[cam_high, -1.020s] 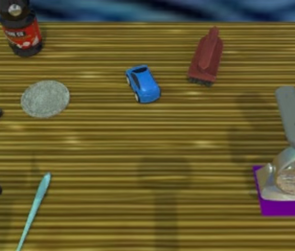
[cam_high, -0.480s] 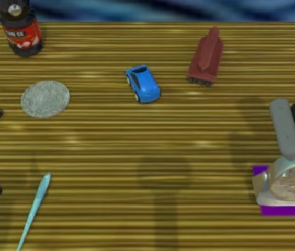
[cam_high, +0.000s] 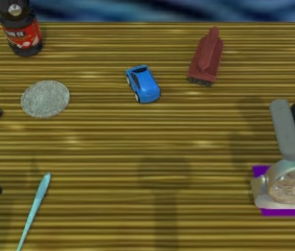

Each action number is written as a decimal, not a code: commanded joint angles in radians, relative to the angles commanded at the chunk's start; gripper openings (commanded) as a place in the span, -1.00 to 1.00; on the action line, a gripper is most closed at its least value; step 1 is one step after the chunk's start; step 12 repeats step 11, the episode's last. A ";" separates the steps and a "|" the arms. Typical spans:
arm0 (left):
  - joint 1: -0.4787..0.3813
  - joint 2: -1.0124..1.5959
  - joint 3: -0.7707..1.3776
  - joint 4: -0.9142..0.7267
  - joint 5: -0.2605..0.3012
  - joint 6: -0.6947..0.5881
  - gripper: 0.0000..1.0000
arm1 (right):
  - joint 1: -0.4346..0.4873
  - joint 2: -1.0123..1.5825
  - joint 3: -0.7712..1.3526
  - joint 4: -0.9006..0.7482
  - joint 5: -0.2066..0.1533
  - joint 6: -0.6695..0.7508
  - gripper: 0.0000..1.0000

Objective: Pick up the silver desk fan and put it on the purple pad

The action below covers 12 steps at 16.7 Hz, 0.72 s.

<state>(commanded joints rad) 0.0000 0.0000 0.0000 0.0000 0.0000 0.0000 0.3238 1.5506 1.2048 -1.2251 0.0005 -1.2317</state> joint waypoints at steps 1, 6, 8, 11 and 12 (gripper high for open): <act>0.000 0.000 0.000 0.000 0.000 0.000 1.00 | 0.000 0.000 0.000 0.000 0.000 0.000 0.36; 0.000 0.000 0.000 0.000 0.000 0.000 1.00 | 0.000 0.000 0.000 0.000 0.000 0.000 1.00; 0.000 0.000 0.000 0.000 0.000 0.000 1.00 | 0.000 0.000 0.000 0.000 0.000 0.000 1.00; 0.000 0.000 0.000 0.000 0.000 0.000 1.00 | 0.000 0.000 0.000 0.000 0.000 0.000 1.00; 0.000 0.000 0.000 0.000 0.000 0.000 1.00 | 0.000 0.000 0.000 0.000 0.000 0.000 1.00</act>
